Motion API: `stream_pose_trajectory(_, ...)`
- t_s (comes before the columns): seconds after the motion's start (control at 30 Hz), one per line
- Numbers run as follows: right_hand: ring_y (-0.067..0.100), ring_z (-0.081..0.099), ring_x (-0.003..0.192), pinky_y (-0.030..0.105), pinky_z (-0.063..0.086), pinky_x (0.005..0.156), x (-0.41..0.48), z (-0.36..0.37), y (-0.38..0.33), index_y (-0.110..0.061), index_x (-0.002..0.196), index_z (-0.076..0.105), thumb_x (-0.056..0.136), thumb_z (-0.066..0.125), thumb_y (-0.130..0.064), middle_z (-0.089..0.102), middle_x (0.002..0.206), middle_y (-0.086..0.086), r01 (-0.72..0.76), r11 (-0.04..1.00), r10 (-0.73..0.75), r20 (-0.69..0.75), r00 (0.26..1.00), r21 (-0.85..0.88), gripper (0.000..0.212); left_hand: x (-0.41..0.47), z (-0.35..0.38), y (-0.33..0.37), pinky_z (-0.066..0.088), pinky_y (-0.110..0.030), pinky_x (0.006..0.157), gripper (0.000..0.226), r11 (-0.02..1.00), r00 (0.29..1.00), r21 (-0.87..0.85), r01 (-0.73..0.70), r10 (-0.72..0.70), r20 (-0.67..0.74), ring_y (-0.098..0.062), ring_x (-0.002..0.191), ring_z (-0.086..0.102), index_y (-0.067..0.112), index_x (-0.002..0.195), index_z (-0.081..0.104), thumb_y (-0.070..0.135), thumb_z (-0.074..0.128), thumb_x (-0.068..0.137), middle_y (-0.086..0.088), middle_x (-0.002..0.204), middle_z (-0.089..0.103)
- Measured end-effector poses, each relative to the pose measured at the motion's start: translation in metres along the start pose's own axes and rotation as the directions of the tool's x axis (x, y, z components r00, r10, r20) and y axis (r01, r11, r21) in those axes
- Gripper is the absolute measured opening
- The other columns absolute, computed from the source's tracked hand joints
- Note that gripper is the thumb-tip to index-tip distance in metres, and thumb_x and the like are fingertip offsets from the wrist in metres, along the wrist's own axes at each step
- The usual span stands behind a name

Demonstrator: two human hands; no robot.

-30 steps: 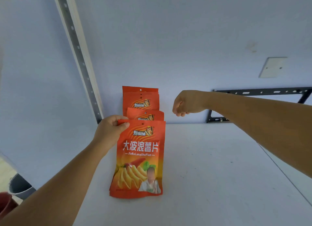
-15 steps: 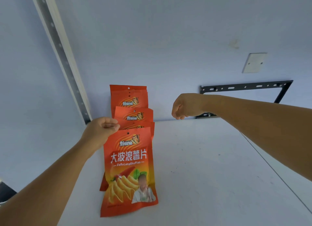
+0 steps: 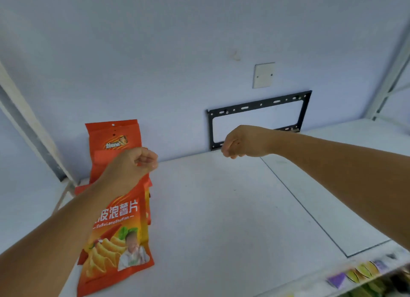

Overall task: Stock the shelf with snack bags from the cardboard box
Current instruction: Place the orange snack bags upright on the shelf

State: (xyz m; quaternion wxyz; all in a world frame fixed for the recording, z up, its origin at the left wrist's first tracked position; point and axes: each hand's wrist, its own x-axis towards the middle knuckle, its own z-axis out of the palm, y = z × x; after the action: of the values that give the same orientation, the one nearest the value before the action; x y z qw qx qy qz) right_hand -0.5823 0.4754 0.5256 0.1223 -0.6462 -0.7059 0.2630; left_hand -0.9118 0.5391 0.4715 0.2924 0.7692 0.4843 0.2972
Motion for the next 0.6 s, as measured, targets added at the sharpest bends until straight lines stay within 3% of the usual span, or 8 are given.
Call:
stream_pose_trajectory(0.1, 0.010, 0.072, 0.088, 0.034, 0.059, 0.086, -0.052, -0.008, 0.047, -0.028, 0.092, 0.078, 0.089, 0.067, -0.028, 0.077, 0.093, -0.004, -0.045, 0.994, 0.052, -0.067, 0.996, 0.096, 0.011, 0.003, 0.050, 0.046, 0.053, -0.035, 0.091, 0.019, 1.000, 0.996, -0.010, -0.027, 0.028, 0.083, -0.018, 0.091, 0.070, 0.028, 0.091, 0.069, 0.011, 0.076, 0.086, 0.000, 0.095, 0.074)
stream_pose_trajectory(0.2, 0.011, 0.072, 0.089, 0.037, 0.060, 0.088, -0.113, -0.013, 0.096, -0.025, 0.091, 0.078, 0.089, 0.067, -0.026, 0.077, 0.093, -0.002, -0.105, 0.980, 0.129, -0.136, 0.982, 0.171, 0.011, 0.003, 0.110, 0.099, 0.054, -0.033, 0.091, 0.013, 0.997, 0.983, -0.034, -0.068, 0.073, 0.167, -0.017, 0.091, 0.070, 0.027, 0.092, 0.071, 0.017, 0.077, 0.086, 0.001, 0.095, 0.075)
stream_pose_trajectory(0.3, 0.008, 0.071, 0.083, 0.034, 0.060, 0.086, -0.178, -0.017, 0.144, -0.024, 0.094, 0.078, 0.090, 0.069, -0.028, 0.077, 0.091, -0.002, -0.180, 0.960, 0.220, -0.180, 0.959, 0.212, 0.010, -0.007, 0.170, 0.157, 0.048, -0.011, 0.074, 0.013, 0.990, 0.961, -0.080, -0.117, 0.133, 0.243, -0.009, 0.089, 0.068, 0.023, 0.100, 0.072, 0.021, 0.076, 0.087, 0.005, 0.096, 0.073)
stream_pose_trajectory(0.37, 0.011, 0.072, 0.084, 0.037, 0.060, 0.087, -0.234, -0.022, 0.181, -0.022, 0.096, 0.077, 0.090, 0.069, -0.028, 0.078, 0.091, -0.001, -0.229, 0.943, 0.283, -0.217, 0.934, 0.243, 0.011, -0.021, 0.217, 0.201, 0.046, -0.005, 0.070, 0.015, 0.983, 0.936, -0.105, -0.149, 0.174, 0.307, -0.006, 0.089, 0.067, 0.020, 0.103, 0.071, 0.021, 0.075, 0.088, 0.005, 0.097, 0.072)
stream_pose_trajectory(0.47, 0.019, 0.073, 0.090, 0.039, 0.060, 0.089, -0.295, -0.026, 0.212, -0.017, 0.099, 0.077, 0.091, 0.069, -0.025, 0.078, 0.093, 0.002, -0.275, 0.919, 0.352, -0.276, 0.894, 0.282, 0.014, -0.035, 0.263, 0.243, 0.051, -0.018, 0.083, 0.013, 0.970, 0.891, -0.128, -0.209, 0.243, 0.383, -0.008, 0.091, 0.068, 0.024, 0.099, 0.072, 0.023, 0.076, 0.087, 0.005, 0.097, 0.072)
stream_pose_trajectory(0.6, 0.021, 0.074, 0.092, 0.039, 0.059, 0.090, -0.398, -0.021, 0.252, -0.014, 0.102, 0.076, 0.093, 0.068, -0.023, 0.078, 0.095, 0.004, -0.382, 0.858, 0.495, -0.356, 0.792, 0.344, 0.016, -0.065, 0.341, 0.309, 0.051, -0.022, 0.077, 0.012, 0.941, 0.798, -0.164, -0.295, 0.337, 0.499, -0.005, 0.084, 0.067, 0.023, 0.099, 0.073, 0.023, 0.076, 0.087, 0.005, 0.092, 0.072)
